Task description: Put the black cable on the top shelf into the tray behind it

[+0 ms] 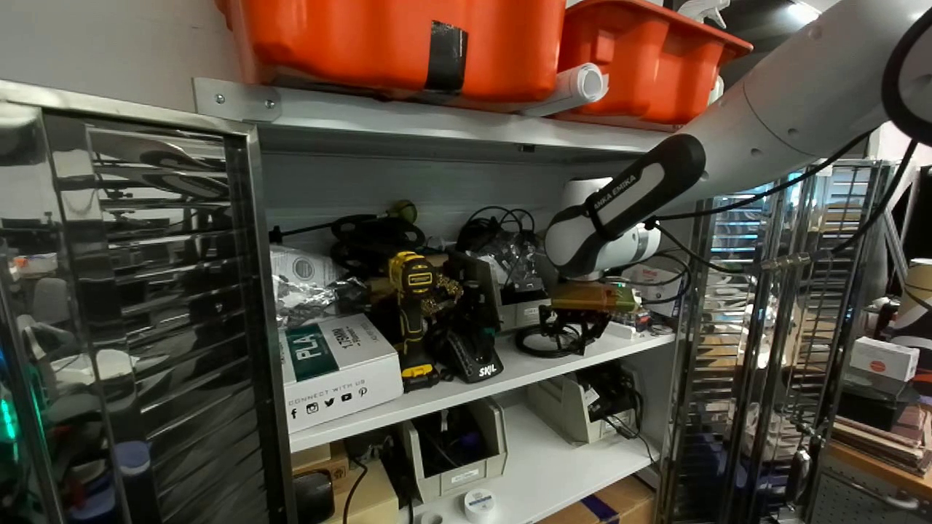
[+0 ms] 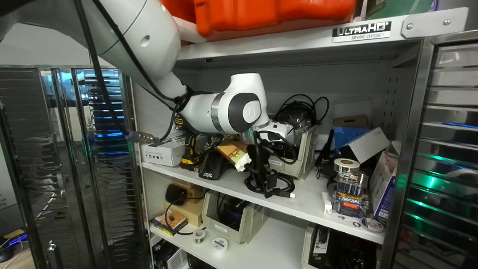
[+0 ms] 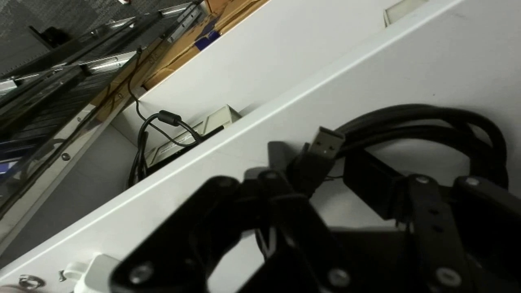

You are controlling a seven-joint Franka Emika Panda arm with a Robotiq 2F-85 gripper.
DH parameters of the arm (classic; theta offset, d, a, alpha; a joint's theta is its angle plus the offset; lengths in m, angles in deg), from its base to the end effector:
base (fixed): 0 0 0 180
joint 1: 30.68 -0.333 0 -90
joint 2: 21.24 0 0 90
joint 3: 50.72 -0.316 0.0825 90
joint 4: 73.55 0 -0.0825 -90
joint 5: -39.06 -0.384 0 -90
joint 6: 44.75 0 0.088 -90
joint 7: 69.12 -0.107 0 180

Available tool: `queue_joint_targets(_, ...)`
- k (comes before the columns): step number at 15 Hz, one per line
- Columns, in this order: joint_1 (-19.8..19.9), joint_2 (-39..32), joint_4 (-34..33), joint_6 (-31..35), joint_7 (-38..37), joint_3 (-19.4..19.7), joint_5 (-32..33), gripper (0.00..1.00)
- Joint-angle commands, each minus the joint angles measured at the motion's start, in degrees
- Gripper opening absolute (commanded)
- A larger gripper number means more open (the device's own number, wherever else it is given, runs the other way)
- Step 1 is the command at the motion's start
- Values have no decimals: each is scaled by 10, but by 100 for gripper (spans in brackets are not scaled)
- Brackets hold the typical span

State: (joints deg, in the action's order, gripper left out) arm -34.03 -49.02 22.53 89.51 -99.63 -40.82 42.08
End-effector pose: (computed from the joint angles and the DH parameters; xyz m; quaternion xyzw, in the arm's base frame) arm 0.6878 -0.0653 0.3436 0.9514 -0.2872 0.1038 0.0388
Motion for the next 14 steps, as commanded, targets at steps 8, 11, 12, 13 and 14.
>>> queue_joint_targets(8,4,30,44,32,8,12,31,17)
queue_joint_targets(11,-3,67,89,67,7,23,73,18)
queue_joint_targets(12,-4,87,113,77,6,27,87,18)
queue_joint_targets(13,-2,104,133,87,8,28,97,18)
queue_joint_targets(14,2,125,157,96,15,25,101,18)
